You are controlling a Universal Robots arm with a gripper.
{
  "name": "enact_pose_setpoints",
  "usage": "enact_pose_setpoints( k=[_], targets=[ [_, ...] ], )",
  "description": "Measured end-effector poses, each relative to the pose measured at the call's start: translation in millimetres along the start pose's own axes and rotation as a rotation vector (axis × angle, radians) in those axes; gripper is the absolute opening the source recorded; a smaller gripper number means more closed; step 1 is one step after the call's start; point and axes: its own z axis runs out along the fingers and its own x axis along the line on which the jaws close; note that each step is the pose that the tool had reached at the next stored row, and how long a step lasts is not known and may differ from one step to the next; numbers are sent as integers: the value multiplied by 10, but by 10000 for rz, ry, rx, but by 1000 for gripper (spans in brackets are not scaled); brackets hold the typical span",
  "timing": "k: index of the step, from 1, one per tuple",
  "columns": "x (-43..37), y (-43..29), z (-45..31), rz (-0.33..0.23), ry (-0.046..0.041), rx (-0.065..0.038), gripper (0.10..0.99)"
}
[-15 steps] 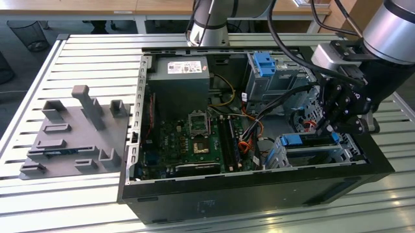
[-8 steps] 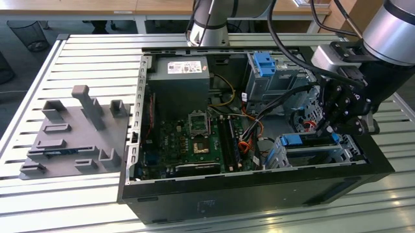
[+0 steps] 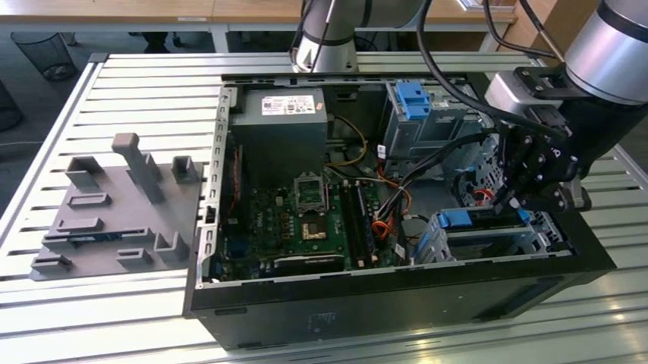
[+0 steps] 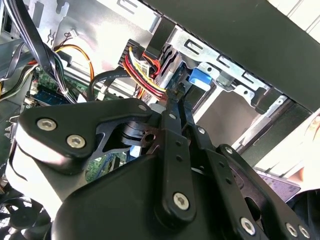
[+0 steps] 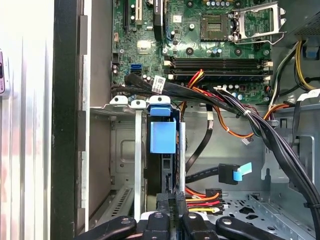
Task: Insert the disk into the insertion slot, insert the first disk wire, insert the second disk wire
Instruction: 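Insert the first disk wire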
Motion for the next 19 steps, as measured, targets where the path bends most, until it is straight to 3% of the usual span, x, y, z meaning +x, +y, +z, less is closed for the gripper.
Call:
enact_pose_setpoints(
  k=[15, 16, 19],
  targets=[
    [0, 0, 23, 0, 0, 0, 173],
    [0, 0, 22, 0, -1, 0, 235],
    [0, 0, -5, 0, 0, 0, 235]
  ],
)
